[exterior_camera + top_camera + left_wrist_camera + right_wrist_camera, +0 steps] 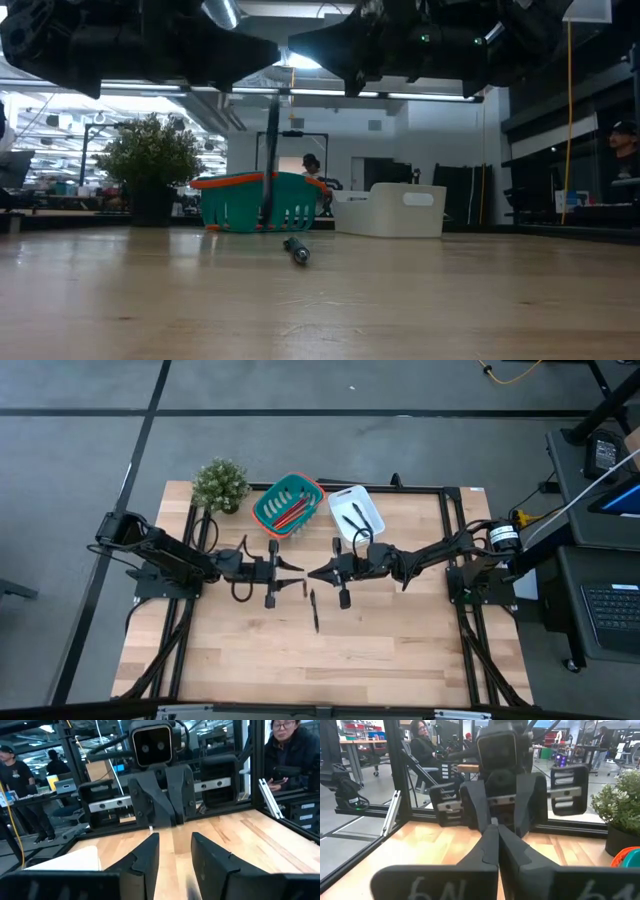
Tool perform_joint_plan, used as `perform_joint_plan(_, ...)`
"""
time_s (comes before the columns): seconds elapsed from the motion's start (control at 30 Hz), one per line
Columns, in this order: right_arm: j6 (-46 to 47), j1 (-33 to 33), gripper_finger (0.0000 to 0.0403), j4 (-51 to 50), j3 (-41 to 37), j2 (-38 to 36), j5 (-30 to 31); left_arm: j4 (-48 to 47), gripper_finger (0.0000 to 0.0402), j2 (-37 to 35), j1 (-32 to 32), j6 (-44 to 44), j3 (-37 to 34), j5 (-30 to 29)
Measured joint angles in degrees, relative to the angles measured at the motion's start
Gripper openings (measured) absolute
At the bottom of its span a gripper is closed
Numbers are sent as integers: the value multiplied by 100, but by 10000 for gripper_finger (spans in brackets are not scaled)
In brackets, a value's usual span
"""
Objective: Sort pens & pencils
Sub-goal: Put the black pen into the white bin
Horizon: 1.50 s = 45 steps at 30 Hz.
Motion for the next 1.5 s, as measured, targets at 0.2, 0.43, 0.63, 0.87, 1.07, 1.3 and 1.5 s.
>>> perform_joint_plan(0.2,68,-2,5,13,0,0,17,-120,109,0,-2,-13,0,-64)
perform_joint_plan(0.43,134,-2,32,13,0,0,33,-285,110,0,-2,-56,-1,-68)
perform_joint_plan(0.63,113,-2,53,-33,0,0,35,-371,110,2,-2,-53,-2,-70)
perform_joint_plan(0.87,149,-5,84,-1020,0,0,112,-410,110,-31,-4,39,-4,-268)
perform_joint_plan(1.07,259,-24,113,-3561,796,9,585,-638,110,-471,-103,726,-7,-611)
perform_joint_plan(1.3,-191,-39,132,-6502,2247,9,661,-2262,110,-1569,-364,900,-8,-2377)
perform_joint_plan(1.5,-217,-235,133,-7421,2807,18,331,-2621,110,-2439,-415,1122,-98,-2579)
